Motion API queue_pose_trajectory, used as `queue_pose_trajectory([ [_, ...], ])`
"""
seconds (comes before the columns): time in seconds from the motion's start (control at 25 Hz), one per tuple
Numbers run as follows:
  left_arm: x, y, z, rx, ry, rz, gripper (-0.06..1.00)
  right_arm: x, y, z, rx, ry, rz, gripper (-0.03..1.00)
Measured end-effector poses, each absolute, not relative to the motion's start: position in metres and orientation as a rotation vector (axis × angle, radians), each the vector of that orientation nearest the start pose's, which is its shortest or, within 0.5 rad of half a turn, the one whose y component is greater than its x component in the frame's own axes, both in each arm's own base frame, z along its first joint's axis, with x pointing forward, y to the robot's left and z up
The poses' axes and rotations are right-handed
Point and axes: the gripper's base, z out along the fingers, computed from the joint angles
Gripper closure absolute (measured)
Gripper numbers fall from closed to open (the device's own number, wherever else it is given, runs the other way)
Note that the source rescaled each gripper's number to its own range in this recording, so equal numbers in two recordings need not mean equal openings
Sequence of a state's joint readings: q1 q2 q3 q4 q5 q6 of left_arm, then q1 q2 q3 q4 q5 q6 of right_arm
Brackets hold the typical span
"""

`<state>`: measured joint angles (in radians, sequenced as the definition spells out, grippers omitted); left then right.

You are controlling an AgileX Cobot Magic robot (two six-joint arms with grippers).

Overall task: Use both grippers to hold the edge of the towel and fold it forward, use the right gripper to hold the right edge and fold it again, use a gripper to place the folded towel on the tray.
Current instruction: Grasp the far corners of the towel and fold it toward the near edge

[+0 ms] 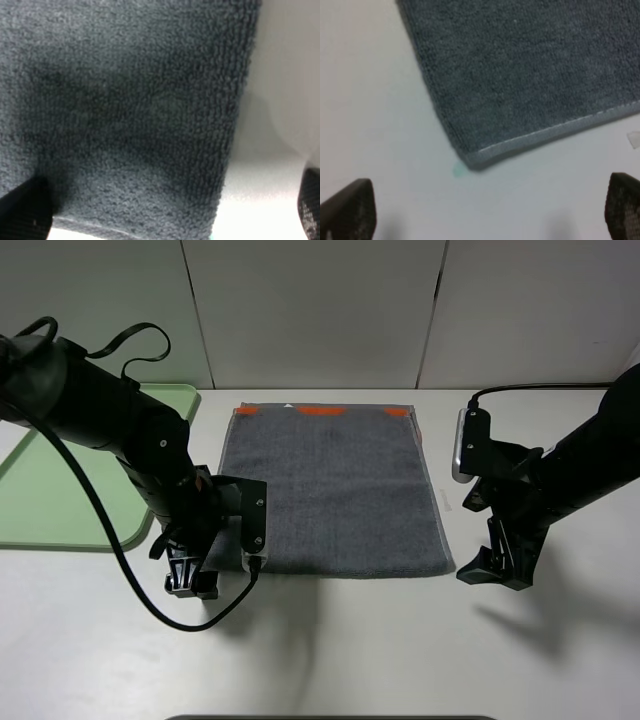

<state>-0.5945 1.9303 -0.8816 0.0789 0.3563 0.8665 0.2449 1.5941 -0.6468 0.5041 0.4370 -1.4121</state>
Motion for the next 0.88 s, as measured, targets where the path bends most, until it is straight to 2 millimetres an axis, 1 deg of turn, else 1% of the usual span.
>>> queue_pose_trajectory([
  [0.28, 0.266, -0.177, 0.093, 2.007, 2.087, 0.103, -0.04, 0.243, 0.081, 0.142, -1.585, 2.254, 0.131, -0.03],
  [0.88, 0.266, -0.177, 0.093, 2.007, 2.087, 0.103, -0.04, 0.250, 0.088, 0.110, -1.596, 2.267, 0.227, -0.03],
])
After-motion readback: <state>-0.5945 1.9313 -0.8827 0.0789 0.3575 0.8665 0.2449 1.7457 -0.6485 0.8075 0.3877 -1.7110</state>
